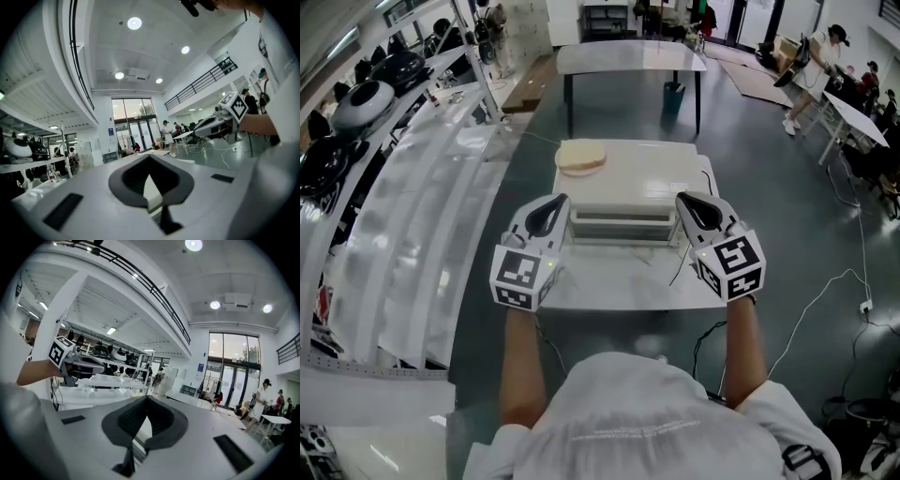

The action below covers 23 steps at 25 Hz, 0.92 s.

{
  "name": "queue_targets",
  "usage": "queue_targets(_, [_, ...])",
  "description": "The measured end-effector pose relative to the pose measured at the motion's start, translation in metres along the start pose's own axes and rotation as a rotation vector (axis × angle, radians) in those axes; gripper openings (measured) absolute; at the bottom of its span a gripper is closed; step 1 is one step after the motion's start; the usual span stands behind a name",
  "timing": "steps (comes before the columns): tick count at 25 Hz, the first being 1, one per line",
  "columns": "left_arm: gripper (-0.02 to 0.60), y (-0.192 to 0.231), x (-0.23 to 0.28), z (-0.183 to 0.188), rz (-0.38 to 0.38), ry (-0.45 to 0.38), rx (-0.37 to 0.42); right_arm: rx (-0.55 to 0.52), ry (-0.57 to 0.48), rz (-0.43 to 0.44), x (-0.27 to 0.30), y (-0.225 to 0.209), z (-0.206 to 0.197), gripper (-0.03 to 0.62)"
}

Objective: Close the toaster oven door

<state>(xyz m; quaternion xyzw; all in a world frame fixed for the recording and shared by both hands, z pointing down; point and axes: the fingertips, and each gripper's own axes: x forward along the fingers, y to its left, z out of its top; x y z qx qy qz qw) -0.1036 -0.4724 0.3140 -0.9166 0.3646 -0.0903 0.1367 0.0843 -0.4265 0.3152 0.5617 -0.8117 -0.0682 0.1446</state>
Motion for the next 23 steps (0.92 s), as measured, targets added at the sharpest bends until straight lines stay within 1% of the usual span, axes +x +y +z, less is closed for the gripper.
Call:
queue_targets(2, [0.020,-0.0005,-0.0012,0.0023,0.000,-0.003,0.003,-0.001,0.000,0.006,0.0002,0.0012,0.0007,0.015])
queue_targets(8, [0.020,-0.0014,-0.0034,-0.0022,0.017,0.011,-0.023,0.006,0.004,0.021,-0.0024,0.0037,-0.0036,0.015])
queue_targets(17, [0.020,-0.0054,-0.0062,-0.0070,0.015,0.022,-0.035,0.009,0.013,0.025,-0.0037,0.0057,-0.0088,0.015])
queue_targets(23, [0.020,-0.0056,-0.0062,-0.0058,0.008,0.014,-0.035,0.007,0.011,0.026,-0.0033,0.0067,-0.0085,0.015])
